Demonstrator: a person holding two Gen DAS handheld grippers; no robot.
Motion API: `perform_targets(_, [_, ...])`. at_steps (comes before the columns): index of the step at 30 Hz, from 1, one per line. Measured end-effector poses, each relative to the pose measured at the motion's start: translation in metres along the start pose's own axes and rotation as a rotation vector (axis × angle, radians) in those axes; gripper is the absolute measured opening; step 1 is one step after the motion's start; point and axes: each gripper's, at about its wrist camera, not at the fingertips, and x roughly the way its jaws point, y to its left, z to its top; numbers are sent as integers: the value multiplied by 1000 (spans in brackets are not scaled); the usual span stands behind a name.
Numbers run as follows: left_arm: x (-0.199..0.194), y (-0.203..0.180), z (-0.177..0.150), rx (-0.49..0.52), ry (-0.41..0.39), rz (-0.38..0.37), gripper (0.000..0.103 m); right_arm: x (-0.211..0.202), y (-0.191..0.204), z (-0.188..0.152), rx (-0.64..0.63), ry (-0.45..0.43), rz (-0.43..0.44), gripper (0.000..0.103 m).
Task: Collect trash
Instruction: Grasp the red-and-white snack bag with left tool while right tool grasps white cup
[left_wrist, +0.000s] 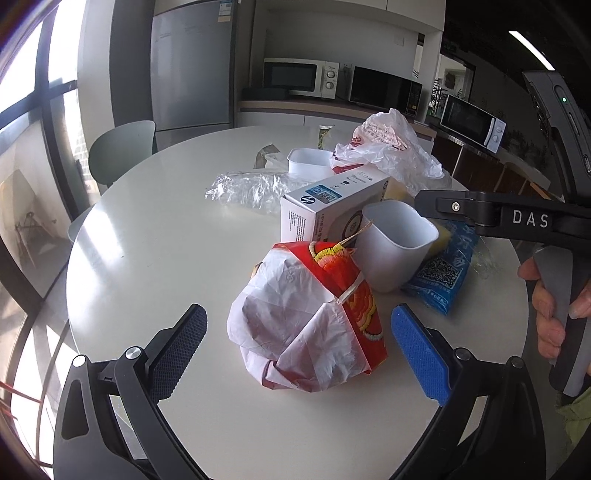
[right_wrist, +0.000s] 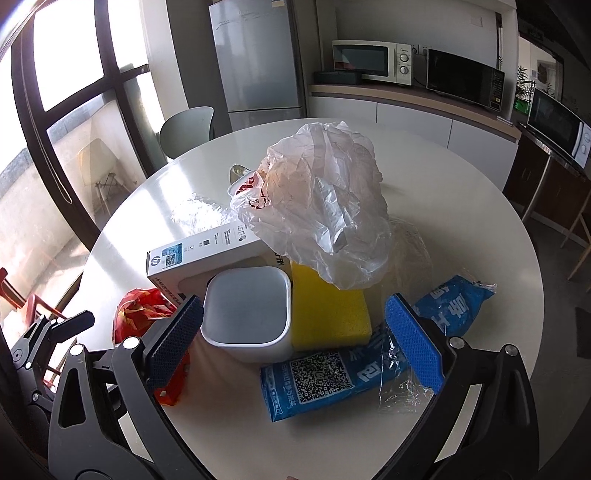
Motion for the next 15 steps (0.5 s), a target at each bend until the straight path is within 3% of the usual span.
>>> perform_targets(2, [4,0,0,8,6,3,97,7,2,3,-3,16,6,83])
perform_targets(6, [12,0,0,30,16,0,97,22,5,6,-9,49,1,75])
perform_targets(8, [15,1,0,42,25,1,97,28,6,5,-16,70,-3,62])
perform_targets(12, [15,6,0,31,38,-25,79,36,12,2,-30,98,1,42])
perform_targets(15, [15,9,-2,31,46,-32,63,36,15,-3,-38,102,-8,21])
